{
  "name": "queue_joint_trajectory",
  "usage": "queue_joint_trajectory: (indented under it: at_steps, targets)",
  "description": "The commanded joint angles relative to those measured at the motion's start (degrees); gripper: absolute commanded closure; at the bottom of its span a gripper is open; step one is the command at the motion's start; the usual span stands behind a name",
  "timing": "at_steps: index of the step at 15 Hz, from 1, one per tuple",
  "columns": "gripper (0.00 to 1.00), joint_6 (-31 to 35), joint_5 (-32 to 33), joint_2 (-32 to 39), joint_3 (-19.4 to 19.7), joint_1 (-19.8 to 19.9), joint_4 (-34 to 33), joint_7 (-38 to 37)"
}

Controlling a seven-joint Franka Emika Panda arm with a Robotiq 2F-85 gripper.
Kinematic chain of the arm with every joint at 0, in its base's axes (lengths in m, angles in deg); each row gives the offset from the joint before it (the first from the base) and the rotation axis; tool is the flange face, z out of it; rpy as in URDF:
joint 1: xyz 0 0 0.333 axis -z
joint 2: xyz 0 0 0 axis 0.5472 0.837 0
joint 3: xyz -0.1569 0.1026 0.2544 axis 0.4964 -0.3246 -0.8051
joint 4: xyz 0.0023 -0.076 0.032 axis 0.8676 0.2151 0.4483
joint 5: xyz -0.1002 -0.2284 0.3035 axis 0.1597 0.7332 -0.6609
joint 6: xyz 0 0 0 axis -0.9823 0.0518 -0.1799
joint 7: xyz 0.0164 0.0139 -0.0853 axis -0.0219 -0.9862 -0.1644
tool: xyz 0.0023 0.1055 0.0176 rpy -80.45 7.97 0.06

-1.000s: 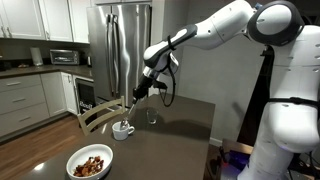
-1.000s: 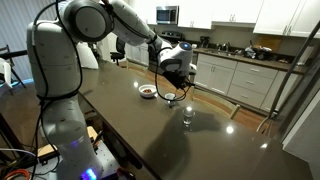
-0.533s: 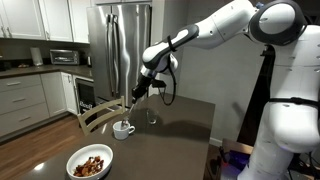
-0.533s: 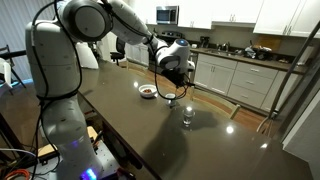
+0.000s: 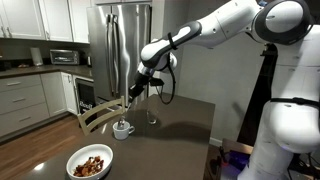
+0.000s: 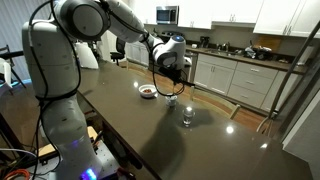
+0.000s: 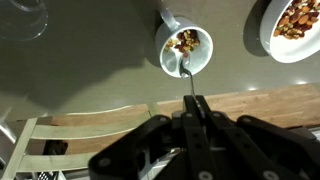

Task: Use the spoon to move some contents of the bowl to the mug and the glass cup

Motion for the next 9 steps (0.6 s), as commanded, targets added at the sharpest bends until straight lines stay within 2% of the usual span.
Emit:
queue_joint_trajectory:
  at_steps: [1, 5, 9]
  targets:
    - [0.97, 0.09, 4.68, -2.7, -0.04, -0.92, 0.71, -3.89]
    - [0.97, -0.36, 6.25, -4.28, -0.1, -1.48, 0.37, -4.91]
    - [0.97, -1.04, 2.14, -5.44, -0.34, -1.74, 0.02, -2.7]
